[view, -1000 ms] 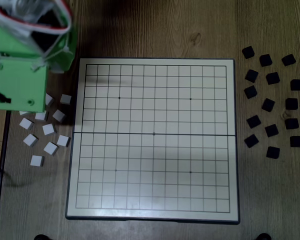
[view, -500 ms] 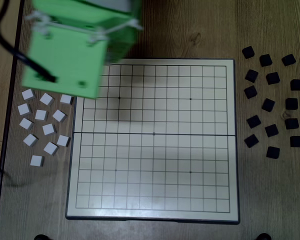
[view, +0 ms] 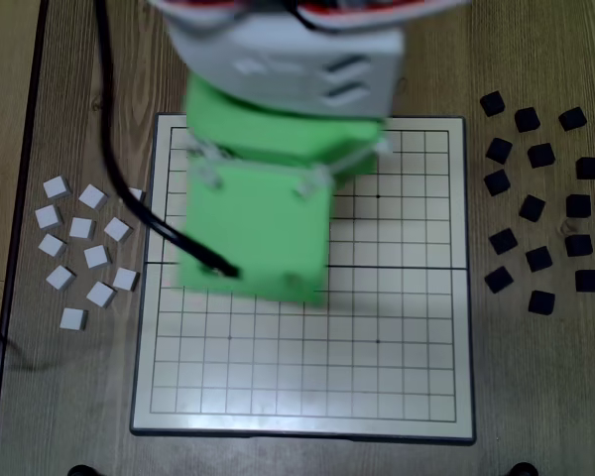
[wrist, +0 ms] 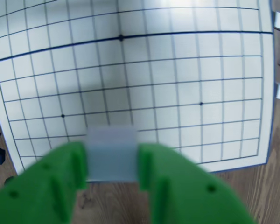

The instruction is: Grasp a White stone and put it on the board on position (0,0).

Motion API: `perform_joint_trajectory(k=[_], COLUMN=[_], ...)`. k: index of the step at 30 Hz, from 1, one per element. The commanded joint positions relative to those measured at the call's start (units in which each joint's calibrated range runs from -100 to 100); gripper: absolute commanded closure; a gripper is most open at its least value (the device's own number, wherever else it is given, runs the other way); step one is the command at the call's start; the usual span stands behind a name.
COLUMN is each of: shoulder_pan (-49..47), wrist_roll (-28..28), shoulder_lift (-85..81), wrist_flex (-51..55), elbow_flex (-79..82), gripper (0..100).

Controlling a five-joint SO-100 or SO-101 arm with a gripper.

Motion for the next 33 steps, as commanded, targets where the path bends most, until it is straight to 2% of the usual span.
perform_joint_trajectory(k=[1, 7, 17, 33], shoulder_pan=[-0.7, -0.6, -1.0, -1.0], wrist_roll=[0.0, 1.1, 1.2, 1.8], shoulder_lift=[1.0, 5.4, 5.8, 6.1], wrist_flex=[-0.3, -2.2, -12.2, -17.0], elbow_flex=[-5.8, -4.8, 5.6, 10.8], gripper=[94, 94, 94, 94])
